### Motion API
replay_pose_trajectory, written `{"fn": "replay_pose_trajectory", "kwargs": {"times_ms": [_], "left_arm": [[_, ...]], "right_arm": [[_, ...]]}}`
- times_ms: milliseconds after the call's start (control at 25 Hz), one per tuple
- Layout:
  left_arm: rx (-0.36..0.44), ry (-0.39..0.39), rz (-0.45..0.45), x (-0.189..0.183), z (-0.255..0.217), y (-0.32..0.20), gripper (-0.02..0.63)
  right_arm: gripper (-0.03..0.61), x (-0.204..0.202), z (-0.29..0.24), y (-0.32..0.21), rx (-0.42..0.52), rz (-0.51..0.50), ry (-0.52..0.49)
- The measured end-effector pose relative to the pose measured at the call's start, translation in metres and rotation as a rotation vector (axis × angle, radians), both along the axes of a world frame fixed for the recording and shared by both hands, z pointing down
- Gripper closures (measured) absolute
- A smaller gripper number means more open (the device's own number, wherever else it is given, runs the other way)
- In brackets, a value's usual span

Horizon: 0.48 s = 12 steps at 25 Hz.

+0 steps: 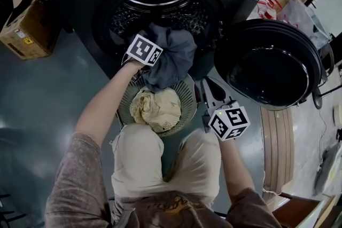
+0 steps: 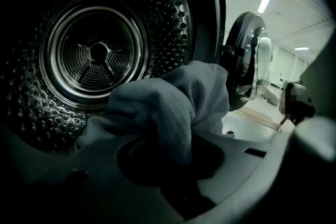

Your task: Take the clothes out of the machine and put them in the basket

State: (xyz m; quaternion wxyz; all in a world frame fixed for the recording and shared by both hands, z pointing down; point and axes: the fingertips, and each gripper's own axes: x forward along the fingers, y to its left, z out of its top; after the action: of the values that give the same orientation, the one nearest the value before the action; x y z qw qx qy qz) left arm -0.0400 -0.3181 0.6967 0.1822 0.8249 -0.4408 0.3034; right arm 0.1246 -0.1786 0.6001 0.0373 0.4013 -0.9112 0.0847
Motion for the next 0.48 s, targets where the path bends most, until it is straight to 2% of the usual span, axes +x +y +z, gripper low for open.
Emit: {"fn": "replay_pose_trajectory", "kwargs": {"times_ms": [320, 480], "left_arm": [[0.016, 0.021, 0.140, 0.015, -0.034, 0.092, 0.533], [-0.013, 0.039, 0.193, 0.021, -0.040, 0.139, 0.535]], "right_arm": [[0.581, -0.010, -0.013, -0.004, 0.027, -0.038, -0.023], [0.581, -0.015, -0.014, -0.004, 0.027, -0.053, -0.040]]}}
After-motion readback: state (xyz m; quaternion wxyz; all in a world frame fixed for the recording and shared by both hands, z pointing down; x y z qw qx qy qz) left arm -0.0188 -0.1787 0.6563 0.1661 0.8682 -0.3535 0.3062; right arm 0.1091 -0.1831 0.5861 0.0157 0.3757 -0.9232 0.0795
